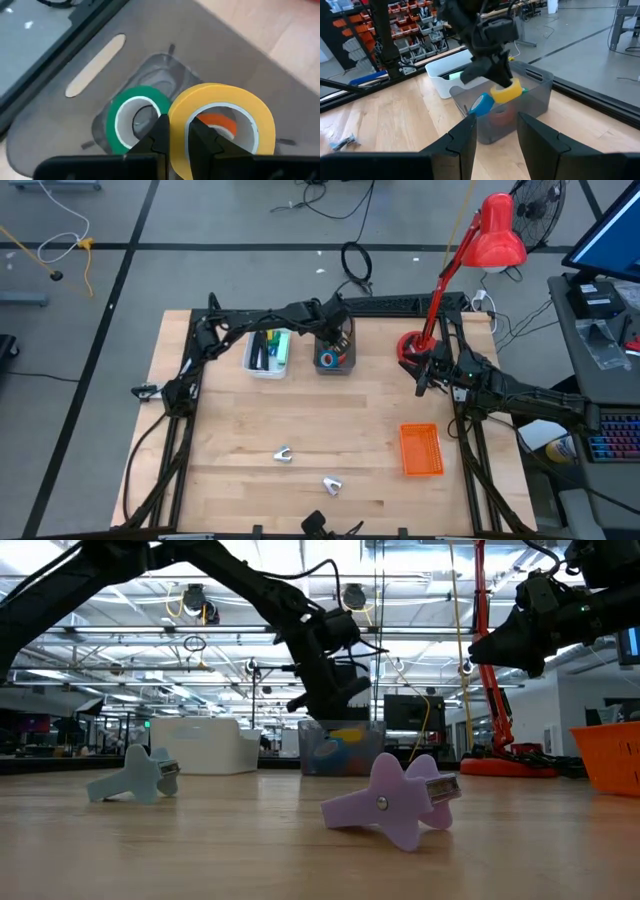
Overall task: Pick and place Stapler, Stapler remover, tape
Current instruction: Put the yellow tape into the black bin, then put the light blue staple remover into the orange basket
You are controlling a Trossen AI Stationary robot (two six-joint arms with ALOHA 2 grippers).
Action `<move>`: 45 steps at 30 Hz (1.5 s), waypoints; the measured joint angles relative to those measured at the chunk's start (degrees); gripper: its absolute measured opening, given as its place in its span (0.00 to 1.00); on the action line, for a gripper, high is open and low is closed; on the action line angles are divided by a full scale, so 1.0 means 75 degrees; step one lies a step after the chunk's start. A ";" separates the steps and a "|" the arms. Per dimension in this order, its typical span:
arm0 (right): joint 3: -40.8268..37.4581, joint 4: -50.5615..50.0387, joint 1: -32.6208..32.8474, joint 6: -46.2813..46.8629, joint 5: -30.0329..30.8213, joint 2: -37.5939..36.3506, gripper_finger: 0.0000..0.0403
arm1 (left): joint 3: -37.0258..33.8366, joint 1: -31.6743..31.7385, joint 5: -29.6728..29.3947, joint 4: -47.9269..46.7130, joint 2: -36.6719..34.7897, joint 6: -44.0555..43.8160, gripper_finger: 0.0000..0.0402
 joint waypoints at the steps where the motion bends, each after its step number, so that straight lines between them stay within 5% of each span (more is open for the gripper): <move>1: 0.0000 0.0006 0.0001 0.0009 -0.0008 0.0006 0.32 | 0.0000 0.0014 0.0051 0.0053 0.0011 -0.0026 0.09; 19: -0.0003 0.0003 0.0000 0.0011 0.0004 0.0017 0.32 | 0.0000 0.0122 0.0167 0.0337 0.0046 -0.0186 0.16; 32: -0.0003 0.0003 0.0000 0.0011 0.0004 0.0017 0.32 | -0.0001 0.0131 0.0221 0.0208 0.0001 -0.0188 0.43; 45: -0.0003 0.0009 0.0000 -0.0001 -0.0025 0.0015 0.32 | 0.0000 0.0155 0.0464 -0.1075 -0.2027 -0.0221 0.57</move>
